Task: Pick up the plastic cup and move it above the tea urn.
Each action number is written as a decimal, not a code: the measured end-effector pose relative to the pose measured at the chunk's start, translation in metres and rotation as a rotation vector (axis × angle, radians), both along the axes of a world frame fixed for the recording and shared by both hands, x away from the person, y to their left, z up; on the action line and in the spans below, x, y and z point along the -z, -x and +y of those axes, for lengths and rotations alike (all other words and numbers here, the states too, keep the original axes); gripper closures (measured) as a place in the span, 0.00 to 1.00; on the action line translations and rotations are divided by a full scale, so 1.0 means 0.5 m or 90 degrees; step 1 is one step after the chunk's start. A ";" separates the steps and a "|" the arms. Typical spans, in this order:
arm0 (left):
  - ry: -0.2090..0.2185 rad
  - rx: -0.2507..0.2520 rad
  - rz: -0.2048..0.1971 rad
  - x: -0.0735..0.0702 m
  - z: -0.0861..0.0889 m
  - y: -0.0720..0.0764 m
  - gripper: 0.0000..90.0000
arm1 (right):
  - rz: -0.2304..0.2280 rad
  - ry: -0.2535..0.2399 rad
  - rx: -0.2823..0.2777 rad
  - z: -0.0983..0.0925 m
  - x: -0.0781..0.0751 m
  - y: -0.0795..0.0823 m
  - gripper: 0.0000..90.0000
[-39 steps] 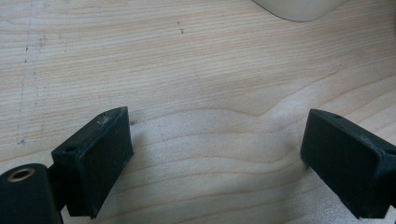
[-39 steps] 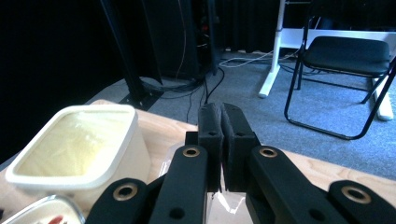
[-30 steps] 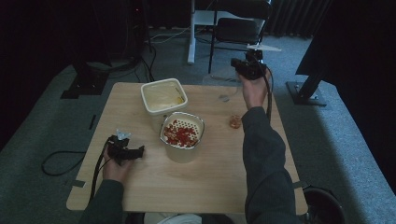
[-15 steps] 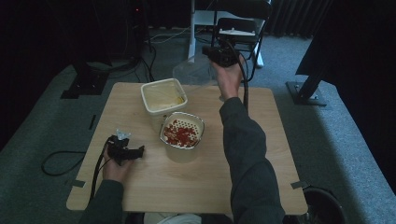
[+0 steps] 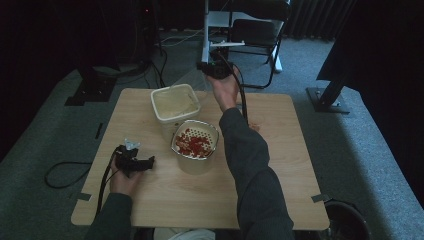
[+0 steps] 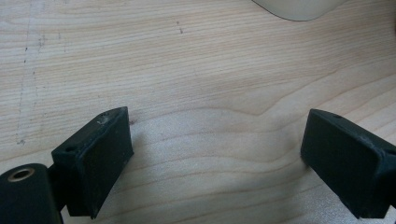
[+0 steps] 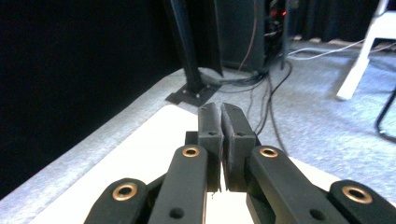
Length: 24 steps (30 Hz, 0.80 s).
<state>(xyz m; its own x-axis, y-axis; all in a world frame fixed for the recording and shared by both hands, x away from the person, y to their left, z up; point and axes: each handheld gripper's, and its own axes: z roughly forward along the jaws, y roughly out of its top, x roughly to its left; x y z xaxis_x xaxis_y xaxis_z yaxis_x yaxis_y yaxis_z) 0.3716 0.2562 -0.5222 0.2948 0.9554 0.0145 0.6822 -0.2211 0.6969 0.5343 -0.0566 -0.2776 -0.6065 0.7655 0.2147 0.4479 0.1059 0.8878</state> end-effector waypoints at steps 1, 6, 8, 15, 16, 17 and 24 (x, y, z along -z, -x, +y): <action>0.000 0.001 0.001 0.000 0.000 0.000 0.10 | 0.005 -0.001 -0.002 0.001 0.005 -0.004 0.97; 0.000 0.000 0.000 0.000 0.000 0.001 0.10 | 0.011 -0.004 0.013 -0.011 0.020 -0.009 0.74; -0.001 0.001 0.000 0.000 0.000 0.000 0.10 | 0.012 -0.007 0.013 -0.021 0.025 -0.007 0.71; 0.000 0.000 -0.001 0.000 0.000 0.001 0.10 | 0.000 0.036 0.016 -0.055 0.044 0.021 0.64; 0.000 0.000 -0.001 0.000 0.000 0.001 0.10 | -0.004 0.046 0.016 -0.062 0.048 0.027 0.63; 0.000 0.000 -0.002 0.001 0.000 0.000 0.10 | -0.004 0.053 0.015 -0.071 0.053 0.035 0.63; 0.000 0.001 -0.001 0.000 0.000 0.000 0.10 | -0.013 0.087 0.024 -0.128 0.082 0.080 0.58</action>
